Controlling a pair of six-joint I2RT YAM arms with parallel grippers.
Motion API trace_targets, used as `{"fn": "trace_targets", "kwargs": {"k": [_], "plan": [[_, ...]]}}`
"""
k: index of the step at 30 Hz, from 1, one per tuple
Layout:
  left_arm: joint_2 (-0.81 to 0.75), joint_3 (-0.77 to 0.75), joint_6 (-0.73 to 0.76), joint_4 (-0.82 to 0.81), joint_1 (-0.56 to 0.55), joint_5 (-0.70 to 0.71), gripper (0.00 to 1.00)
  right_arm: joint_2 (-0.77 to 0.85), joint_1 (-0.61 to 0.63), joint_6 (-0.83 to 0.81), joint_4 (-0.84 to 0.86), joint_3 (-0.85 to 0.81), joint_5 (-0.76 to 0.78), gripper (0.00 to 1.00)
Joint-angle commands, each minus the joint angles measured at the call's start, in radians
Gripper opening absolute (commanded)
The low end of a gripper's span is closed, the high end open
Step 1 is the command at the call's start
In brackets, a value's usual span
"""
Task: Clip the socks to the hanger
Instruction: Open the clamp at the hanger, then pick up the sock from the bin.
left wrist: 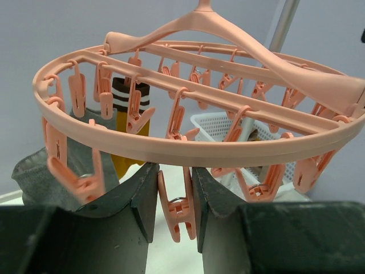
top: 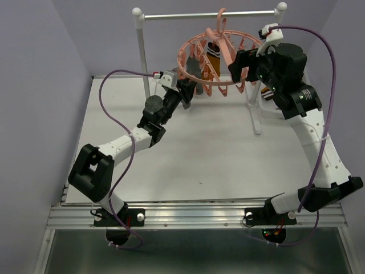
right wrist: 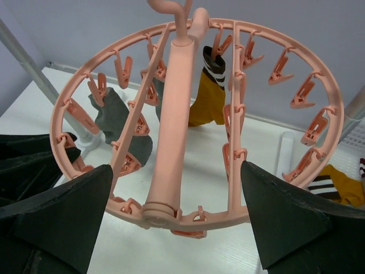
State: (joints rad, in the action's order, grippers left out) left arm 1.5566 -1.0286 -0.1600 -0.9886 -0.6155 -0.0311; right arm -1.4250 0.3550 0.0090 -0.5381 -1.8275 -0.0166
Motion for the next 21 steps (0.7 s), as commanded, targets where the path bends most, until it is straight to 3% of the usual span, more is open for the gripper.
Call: {"fn": "trace_targets", "kwargs": {"k": [1,6,12,15,19,21], "plan": [[0.0,-0.05,-0.007,-0.028,-0.003,0.007,0.0,0.092,0.006,0.02,0.066,0.008,0.082,1.0],[0.0,-0.039,-0.012,-0.035,-0.003,0.002,0.0,0.231,0.006,0.114,0.122,0.253,0.425,1.0],[0.007,-0.041,-0.016,-0.036,-0.004,-0.006,0.0,0.311,-0.01,0.215,0.109,0.382,0.768,1.0],[0.003,-0.041,-0.009,-0.036,-0.003,0.003,0.0,0.325,-0.117,0.273,0.083,0.447,0.756,1.0],[0.0,-0.039,-0.007,-0.036,-0.004,0.013,0.0,0.262,-0.325,0.348,0.066,0.499,0.498,1.0],[-0.001,-0.036,-0.01,-0.036,-0.003,0.013,0.0,0.188,-0.407,0.374,0.063,0.502,0.445,1.0]]}}
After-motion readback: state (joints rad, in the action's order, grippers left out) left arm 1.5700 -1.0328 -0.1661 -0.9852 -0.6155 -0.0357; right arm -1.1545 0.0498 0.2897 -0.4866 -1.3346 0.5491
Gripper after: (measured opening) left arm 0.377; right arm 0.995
